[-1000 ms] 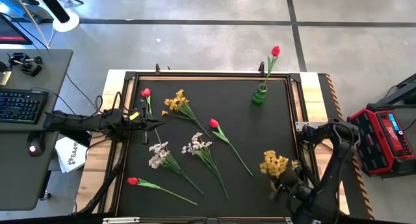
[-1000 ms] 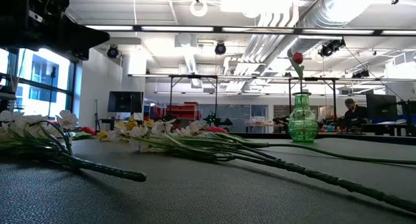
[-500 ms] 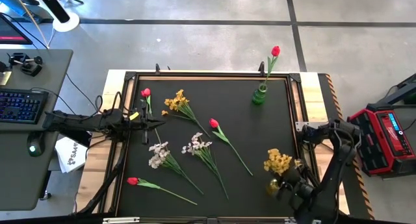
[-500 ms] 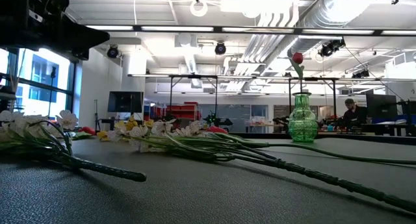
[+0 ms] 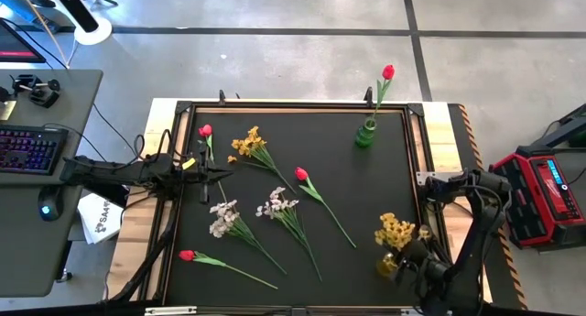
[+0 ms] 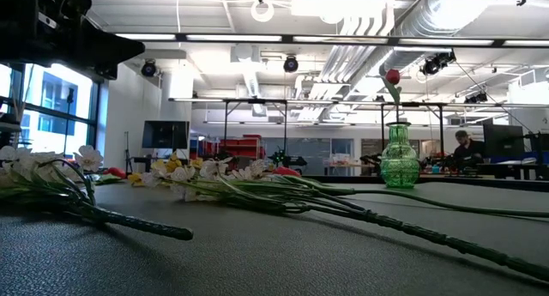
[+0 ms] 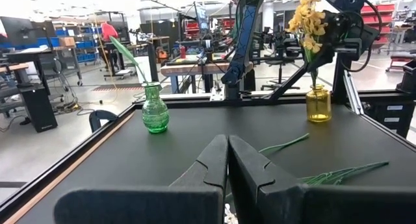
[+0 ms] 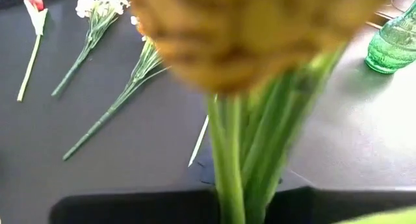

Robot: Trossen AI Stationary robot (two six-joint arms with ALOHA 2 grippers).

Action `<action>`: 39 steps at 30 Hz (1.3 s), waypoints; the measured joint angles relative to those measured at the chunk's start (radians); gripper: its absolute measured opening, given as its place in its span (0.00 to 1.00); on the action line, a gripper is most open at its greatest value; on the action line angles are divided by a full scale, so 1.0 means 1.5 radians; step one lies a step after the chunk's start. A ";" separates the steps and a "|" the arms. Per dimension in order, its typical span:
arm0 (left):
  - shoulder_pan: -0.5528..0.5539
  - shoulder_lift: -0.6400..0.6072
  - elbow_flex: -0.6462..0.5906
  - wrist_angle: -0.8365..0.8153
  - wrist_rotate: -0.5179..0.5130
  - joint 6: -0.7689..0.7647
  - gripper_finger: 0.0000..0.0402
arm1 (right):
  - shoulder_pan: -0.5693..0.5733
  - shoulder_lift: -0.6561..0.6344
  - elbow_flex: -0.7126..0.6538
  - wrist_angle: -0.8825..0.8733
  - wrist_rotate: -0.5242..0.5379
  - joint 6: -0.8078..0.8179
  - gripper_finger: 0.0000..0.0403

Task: Sort flowers into vase by color
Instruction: Put the right yellow flowers into the yellow vase, then put the bottom right red flower into the green vase

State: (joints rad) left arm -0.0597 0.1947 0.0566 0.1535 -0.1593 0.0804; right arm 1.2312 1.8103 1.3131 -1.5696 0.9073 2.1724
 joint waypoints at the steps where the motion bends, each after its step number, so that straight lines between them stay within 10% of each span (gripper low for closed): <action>1: 0.000 0.000 0.000 0.000 0.000 0.000 0.00 | 0.000 0.000 0.002 0.000 0.000 0.000 0.06; 14: 0.000 0.000 0.000 0.000 0.000 0.000 0.00 | 0.000 0.000 0.087 -0.001 -0.092 -0.100 0.47; 39: 0.000 0.000 0.000 0.001 0.000 0.001 0.00 | 0.000 -0.066 0.249 0.001 -0.418 -0.102 0.34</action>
State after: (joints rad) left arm -0.0598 0.1945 0.0566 0.1545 -0.1593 0.0812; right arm 1.2314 1.7117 1.6873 -1.5678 0.2807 2.0192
